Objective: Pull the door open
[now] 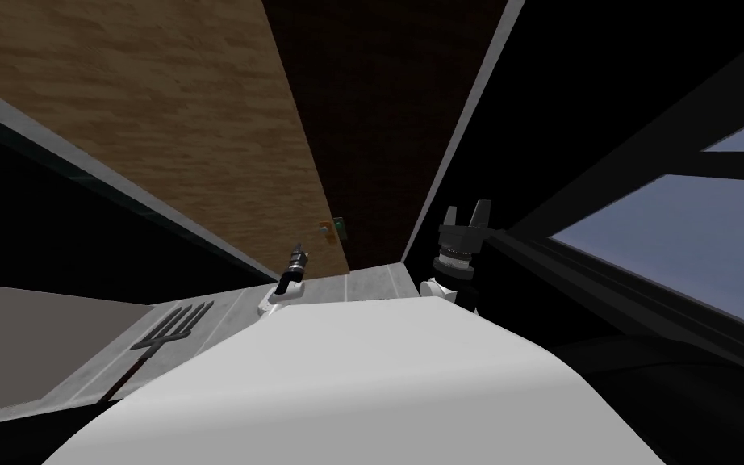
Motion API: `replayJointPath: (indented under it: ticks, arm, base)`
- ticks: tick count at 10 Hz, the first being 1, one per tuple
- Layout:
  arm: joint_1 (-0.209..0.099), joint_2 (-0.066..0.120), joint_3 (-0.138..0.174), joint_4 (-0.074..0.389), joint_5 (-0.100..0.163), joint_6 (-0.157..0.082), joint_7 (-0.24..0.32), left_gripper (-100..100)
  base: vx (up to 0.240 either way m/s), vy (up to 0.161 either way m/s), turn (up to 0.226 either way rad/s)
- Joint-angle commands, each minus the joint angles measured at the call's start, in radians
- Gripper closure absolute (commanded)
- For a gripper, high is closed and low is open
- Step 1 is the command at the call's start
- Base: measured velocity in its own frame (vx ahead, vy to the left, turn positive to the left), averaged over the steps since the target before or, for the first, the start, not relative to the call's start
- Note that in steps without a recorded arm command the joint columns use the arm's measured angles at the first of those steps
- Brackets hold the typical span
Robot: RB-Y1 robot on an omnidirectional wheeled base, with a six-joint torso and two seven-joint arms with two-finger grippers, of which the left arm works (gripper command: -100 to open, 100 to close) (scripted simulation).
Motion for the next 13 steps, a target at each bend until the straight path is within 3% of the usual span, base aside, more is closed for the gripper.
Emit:
replayJointPath:
  ticks: [1, 4, 8, 9, 10, 13]
  arm:
    - [0.007, 0.002, 0.018, 0.004, 0.001, 0.006, -0.007, -100]
    - [-0.009, -0.007, 0.013, 0.007, -0.001, 0.003, -0.01, -100]
    - [-0.048, -0.031, -0.019, -0.006, -0.008, -0.002, -0.012, -100]
    - [-0.045, -0.027, -0.014, 0.009, -0.007, -0.009, -0.011, -100]
    - [-0.045, -0.027, -0.014, 0.009, -0.007, -0.009, -0.011, 100]
    - [-0.045, -0.027, -0.014, 0.009, -0.007, -0.009, -0.011, 100]
  base:
    - [0.116, 0.098, 0.036]
    - [0.167, 0.054, -0.047]
    - [0.203, -0.04, -0.129]
    - [0.101, -0.025, -0.033]
    - [-0.012, 0.004, 0.034]
    - [-0.029, 0.008, -0.004]
